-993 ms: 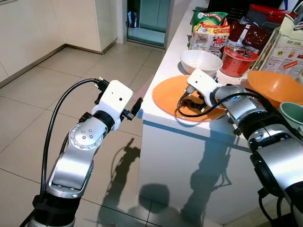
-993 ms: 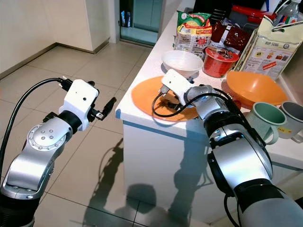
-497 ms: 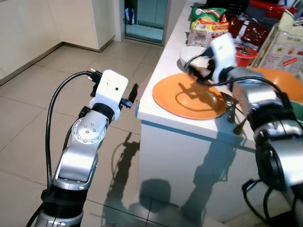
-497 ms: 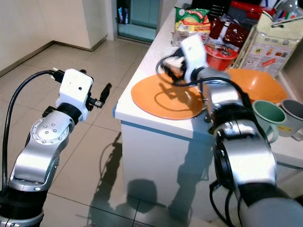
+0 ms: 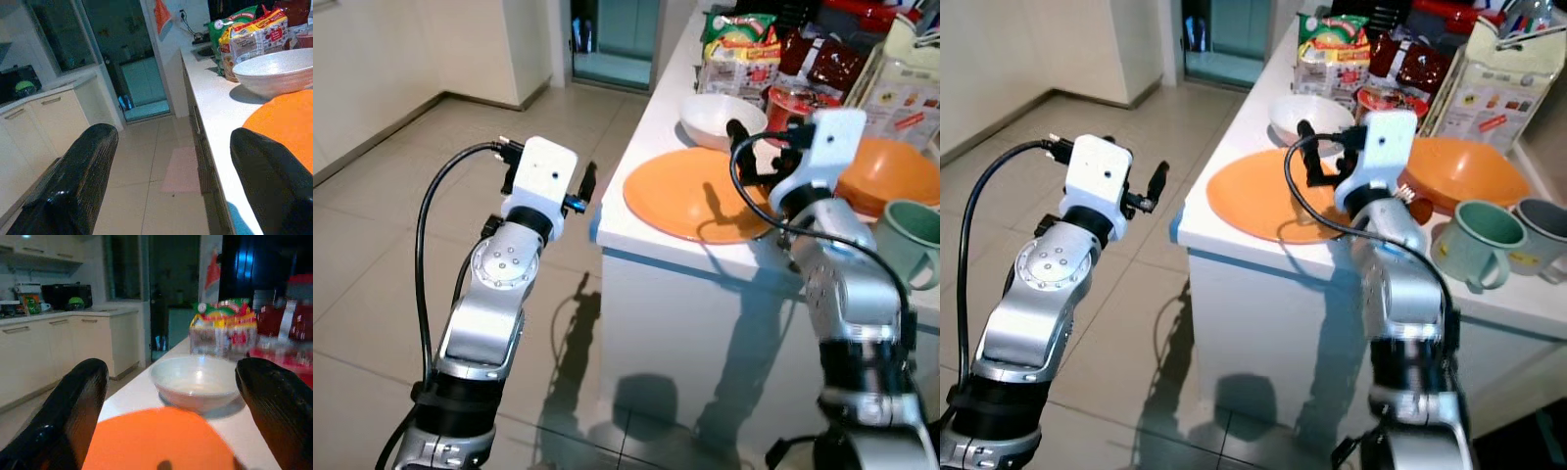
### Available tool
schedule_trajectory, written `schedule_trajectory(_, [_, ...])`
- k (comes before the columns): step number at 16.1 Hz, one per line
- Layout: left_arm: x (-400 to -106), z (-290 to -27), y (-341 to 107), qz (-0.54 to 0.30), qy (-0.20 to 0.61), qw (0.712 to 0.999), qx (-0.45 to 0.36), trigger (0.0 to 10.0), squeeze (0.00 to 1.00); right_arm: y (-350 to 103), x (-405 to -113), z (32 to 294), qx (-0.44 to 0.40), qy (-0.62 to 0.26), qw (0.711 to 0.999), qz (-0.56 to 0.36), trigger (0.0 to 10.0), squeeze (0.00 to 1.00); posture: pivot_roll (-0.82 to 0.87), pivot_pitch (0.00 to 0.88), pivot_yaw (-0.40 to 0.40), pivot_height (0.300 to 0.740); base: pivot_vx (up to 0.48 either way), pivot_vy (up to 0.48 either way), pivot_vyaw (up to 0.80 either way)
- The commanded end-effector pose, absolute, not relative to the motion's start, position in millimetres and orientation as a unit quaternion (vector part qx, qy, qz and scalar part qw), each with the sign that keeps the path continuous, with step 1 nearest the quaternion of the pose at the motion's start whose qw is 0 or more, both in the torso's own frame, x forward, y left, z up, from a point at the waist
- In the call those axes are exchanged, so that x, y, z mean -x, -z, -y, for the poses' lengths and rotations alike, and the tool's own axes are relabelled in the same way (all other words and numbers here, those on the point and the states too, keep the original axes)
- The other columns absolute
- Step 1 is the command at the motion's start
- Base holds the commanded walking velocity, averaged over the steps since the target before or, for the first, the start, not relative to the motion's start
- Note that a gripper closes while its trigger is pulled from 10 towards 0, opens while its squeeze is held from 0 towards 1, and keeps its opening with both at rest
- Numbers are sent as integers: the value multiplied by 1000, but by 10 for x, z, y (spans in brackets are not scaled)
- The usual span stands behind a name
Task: Setting the table
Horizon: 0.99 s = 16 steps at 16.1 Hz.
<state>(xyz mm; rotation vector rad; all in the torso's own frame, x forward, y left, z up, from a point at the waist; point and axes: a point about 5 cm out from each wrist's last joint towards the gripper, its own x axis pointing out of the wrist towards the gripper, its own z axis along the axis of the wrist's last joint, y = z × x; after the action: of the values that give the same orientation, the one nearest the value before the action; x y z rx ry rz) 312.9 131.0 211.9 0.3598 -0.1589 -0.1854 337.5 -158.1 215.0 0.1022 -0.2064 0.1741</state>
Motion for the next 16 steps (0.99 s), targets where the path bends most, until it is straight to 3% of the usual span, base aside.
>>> schedule_trajectory(1, [-3154, -1325, -2169, 88, 91, 976, -177, 10000, 0, -2202, -3343, 1566, -55, -85, 989, 105, 10000, 0, 33, 0, -41, 740, 270, 0, 0])
schedule_trajectory(16, [-3174, -1303, -2234, 101, 103, 972, -183, 10000, 0, -2286, -3246, 1474, -59, -87, 990, 92, 10000, 0, 50, 0, -56, 740, 321, 0, 0])
